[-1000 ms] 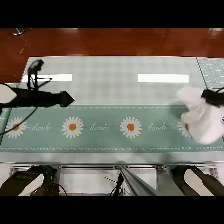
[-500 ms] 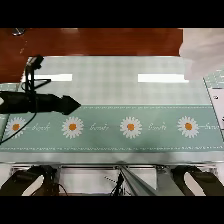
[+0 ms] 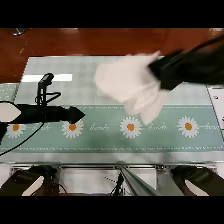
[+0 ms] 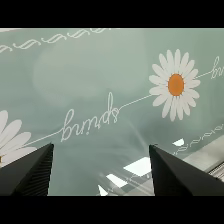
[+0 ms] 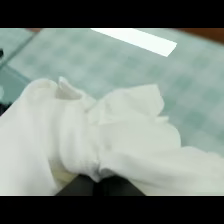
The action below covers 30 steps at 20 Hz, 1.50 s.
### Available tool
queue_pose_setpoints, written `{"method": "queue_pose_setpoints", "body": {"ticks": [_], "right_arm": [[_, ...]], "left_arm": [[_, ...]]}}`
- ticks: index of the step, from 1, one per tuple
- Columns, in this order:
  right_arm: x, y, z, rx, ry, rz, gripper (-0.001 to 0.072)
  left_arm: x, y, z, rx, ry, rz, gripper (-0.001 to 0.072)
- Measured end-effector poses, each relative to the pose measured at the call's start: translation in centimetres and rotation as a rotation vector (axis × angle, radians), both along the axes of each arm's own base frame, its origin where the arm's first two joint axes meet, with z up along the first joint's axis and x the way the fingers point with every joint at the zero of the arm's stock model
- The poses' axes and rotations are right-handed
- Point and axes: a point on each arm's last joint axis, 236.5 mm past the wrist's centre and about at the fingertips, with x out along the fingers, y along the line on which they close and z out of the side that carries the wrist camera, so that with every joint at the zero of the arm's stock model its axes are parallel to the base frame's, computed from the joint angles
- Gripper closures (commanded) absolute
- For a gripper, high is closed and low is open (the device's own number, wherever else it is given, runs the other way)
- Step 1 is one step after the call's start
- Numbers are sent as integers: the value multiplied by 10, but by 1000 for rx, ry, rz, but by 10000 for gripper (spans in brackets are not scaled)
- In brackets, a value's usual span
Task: Fold the shirts.
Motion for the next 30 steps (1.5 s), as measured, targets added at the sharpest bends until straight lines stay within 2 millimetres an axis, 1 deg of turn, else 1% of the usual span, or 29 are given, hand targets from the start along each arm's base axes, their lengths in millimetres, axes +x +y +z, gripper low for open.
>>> {"method": "queue_pose_setpoints", "body": {"ticks": [2, 4, 5, 6, 7, 8, 9, 10, 11, 12, 13, 14, 15, 16, 17, 18, 19, 20, 21, 22, 24, 26, 27, 28, 29, 30], "right_arm": [[-6, 17, -74, -62, 155, 24, 689], [-13, 25, -140, -105, 301, 11, 689], [-17, 29, -168, -111, 373, 0, 688], [-19, 35, -188, -104, 431, -10, 617], [-24, 41, -205, -92, 491, -14, 292], [-27, 47, -217, -75, 542, -19, 84], [-29, 48, -226, -65, 581, -27, 87], [-27, 45, -230, -65, 599, -36, 86], [-23, 36, -228, -65, 610, -49, 87], [-18, 22, -222, -71, 608, -66, 87], [-9, 3, -214, -79, 587, -99, 87], [1, -26, -204, -99, 556, -153, 91], [10, -61, -195, -123, 522, -223, 96], [14, -97, -188, -149, 497, -303, 96], [15, -138, -185, -174, 481, -404, 96], [10, -173, -186, -186, 482, -502, 97], [-1, -202, -192, -180, 498, -592, 97], [-14, -219, -202, -160, 529, -659, 97], [-29, -229, -216, -129, 568, -713, 97], [-41, -229, -229, -87, 601, -735, 98], [-64, -214, -255, -8, 673, -735, 98], [-83, -197, -274, 37, 735, -708, 97], [-93, -188, -283, 46, 767, -687, 97], [-102, -181, -289, 45, 795, -665, 97], [-108, -173, -293, 51, 815, -642, 97], [-114, -167, -296, 46, 832, -621, 97]], "left_arm": [[1, 1, -2, 1, -2, 7, 3], [1, 1, -3, 1, 0, 8, 3], [1, 0, -3, 1, 0, 7, 3], [3, 0, -4, -2, 0, 13, 3], [3, -1, -4, -5, 3, 17, 3], [5, -3, -4, -18, 5, 27, 3], [6, -4, -4, -24, 10, 31, 3], [6, -4, -5, -27, 17, 33, 3], [5, -3, -6, -30, 31, 36, 3], [4, -1, -8, -30, 49, 40, 3], [3, 2, -10, -31, 65, 49, 3], [3, 6, -12, -31, 83, 61, 3], [4, 10, -15, -34, 105, 75, 3], [5, 14, -19, -37, 130, 94, 3], [7, 16, -24, -46, 159, 112, 3], [8, 16, -31, -57, 193, 122, 3], [7, 10, -38, -82, 242, 114, 3], [7, 2, -45, -114, 279, 100, 3], [8, -10, -52, -149, 316, 79, 4], [9, -23, -57, -184, 344, 59, 4], [14, -49, -68, -234, 387, 17, 4], [18, -75, -75, -254, 412, -35, 8], [19, -86, -77, -262, 425, -63, 63], [20, -97, -78, -266, 437, -96, 494], [19, -106, -78, -274, 450, -129, 685], [19, -114, -78, -278, 458, -172, 684]]}}
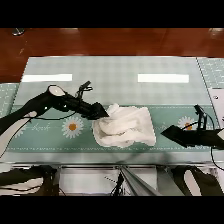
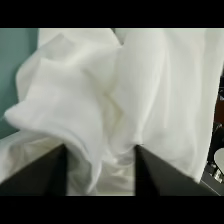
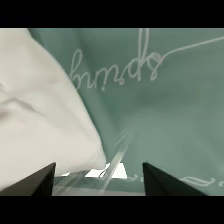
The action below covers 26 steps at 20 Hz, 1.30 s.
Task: Fold the shirts.
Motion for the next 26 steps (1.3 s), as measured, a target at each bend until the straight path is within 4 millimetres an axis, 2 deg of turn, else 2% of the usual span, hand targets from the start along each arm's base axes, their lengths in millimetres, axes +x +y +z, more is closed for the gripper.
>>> {"method": "queue_pose_setpoints", "body": {"ticks": [4, 8, 10, 13, 14, 15, 16, 18, 20, 22, 23, 24, 25, 26], "right_arm": [[-19, 18, -6, 25, 60, 58, 97], [-37, 30, -15, 15, 137, 121, 97], [-37, 37, -22, 19, 158, 142, 97], [-22, 55, -30, 53, 143, 135, 117], [-16, 63, -33, 69, 134, 136, 214], [-9, 71, -35, 82, 123, 135, 402], [-1, 79, -35, 94, 104, 138, 695], [16, 95, -28, 123, 48, 167, 690], [40, 108, -4, 142, -37, 226, 690], [82, 111, 44, 128, -181, 270, 690], [108, 108, 78, 110, -274, 279, 690], [136, 103, 122, 85, -386, 283, 691], [158, 96, 170, 57, -498, 279, 691], [176, 88, 228, 30, -634, 270, 691]], "left_arm": [[6, -11, 9, -50, -7, -78, 684], [17, -6, 13, -67, -16, -75, 684], [20, -4, 14, -71, -19, -71, 684], [22, -3, 15, -74, -21, -70, 684], [22, -3, 15, -74, -20, -69, 684], [22, -2, 15, -74, -20, -69, 684], [22, -2, 15, -74, -21, -69, 684], [23, -2, 17, -77, -23, -68, 684], [31, 1, 31, -98, -47, -61, 685], [55, 6, 70, -145, -138, -29, 685], [72, 11, 99, -168, -218, -3, 685], [89, 18, 133, -191, -307, 31, 685], [108, 27, 173, -206, -420, 74, 685], [120, 37, 215, -222, -529, 112, 685]]}}
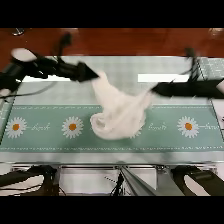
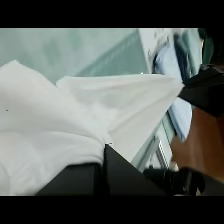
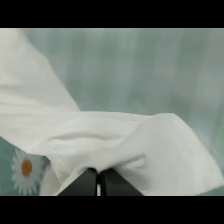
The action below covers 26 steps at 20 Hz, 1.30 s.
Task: Fold the shirts.
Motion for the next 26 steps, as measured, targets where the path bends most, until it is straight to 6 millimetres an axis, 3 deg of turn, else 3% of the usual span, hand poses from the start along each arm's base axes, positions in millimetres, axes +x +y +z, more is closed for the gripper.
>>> {"method": "queue_pose_setpoints", "body": {"ticks": [1, 3, 5, 6, 7, 9, 13, 16, 19, 22, 24, 26], "right_arm": [[8, -8, 56, -17, -127, -9, 691], [1, -19, 157, -53, -349, -22, 691], [-28, -29, 237, -91, -531, -35, 690], [-47, -32, 267, -105, -608, -40, 691], [-69, -35, 293, -120, -680, -48, 691], [-109, -45, 326, -162, -785, -76, 691], [-177, -63, 356, -230, -915, -134, 690], [-205, -66, 353, -254, -917, -136, 690], [-210, -58, 325, -269, -820, -75, 690], [-192, -42, 274, -252, -645, 26, 690], [-168, -37, 226, -247, -493, 71, 690], [-135, -37, 167, -240, -336, 81, 691]], "left_arm": [[10, 12, 50, -25, -121, 58, 685], [10, 37, 145, -61, -355, 163, 685], [-16, 61, 229, -65, -566, 247, 686], [-33, 72, 260, -50, -650, 284, 685], [-53, 83, 290, -27, -737, 334, 685], [-97, 102, 331, 35, -875, 423, 685], [-181, 131, 375, 141, -1057, 588, 685], [-225, 139, 384, 169, -1114, 641, 685], [-224, 136, 353, 238, -1019, 598, 685], [-191, 120, 285, 259, -786, 462, 685], [-158, 109, 233, 250, -634, 373, 685], [-114, 105, 172, 251, -474, 328, 684]]}}
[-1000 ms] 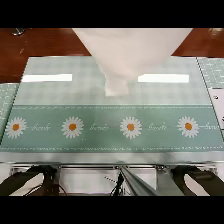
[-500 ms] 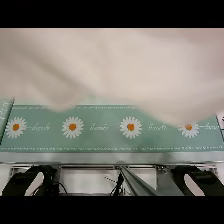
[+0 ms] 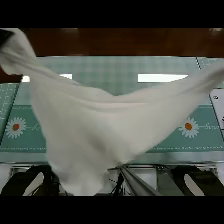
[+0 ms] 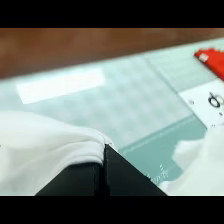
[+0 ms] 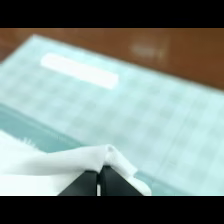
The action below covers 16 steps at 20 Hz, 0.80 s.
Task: Fold the shirts.
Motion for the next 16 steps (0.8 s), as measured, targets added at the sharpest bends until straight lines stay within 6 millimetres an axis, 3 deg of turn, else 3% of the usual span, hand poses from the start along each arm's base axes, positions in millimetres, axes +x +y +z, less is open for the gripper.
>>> {"method": "queue_pose_setpoints", "body": {"ticks": [4, 8, 9, 10, 11, 12, 13, 16], "right_arm": [[73, -15, -129, 7, 261, -124, 691], [147, -23, -216, 43, 388, -228, 691], [165, -20, -230, 64, 410, -239, 690], [182, -17, -245, 84, 439, -245, 688], [197, -14, -256, 104, 460, -249, 601], [211, -11, -268, 124, 489, -252, 298], [222, -10, -276, 141, 515, -258, 97], [241, -24, -292, 173, 609, -287, 93]], "left_arm": [[80, -9, -116, -42, 260, 2, 684], [129, -29, -201, -68, 420, 17, 684], [138, -35, -215, -81, 442, 23, 645], [142, -41, -230, -86, 473, 19, 303], [145, -46, -243, -90, 501, 17, 7], [146, -52, -252, -99, 531, 9, 1], [143, -54, -263, -98, 569, -1, 1], [126, -32, -293, -22, 699, -12, 3]]}}
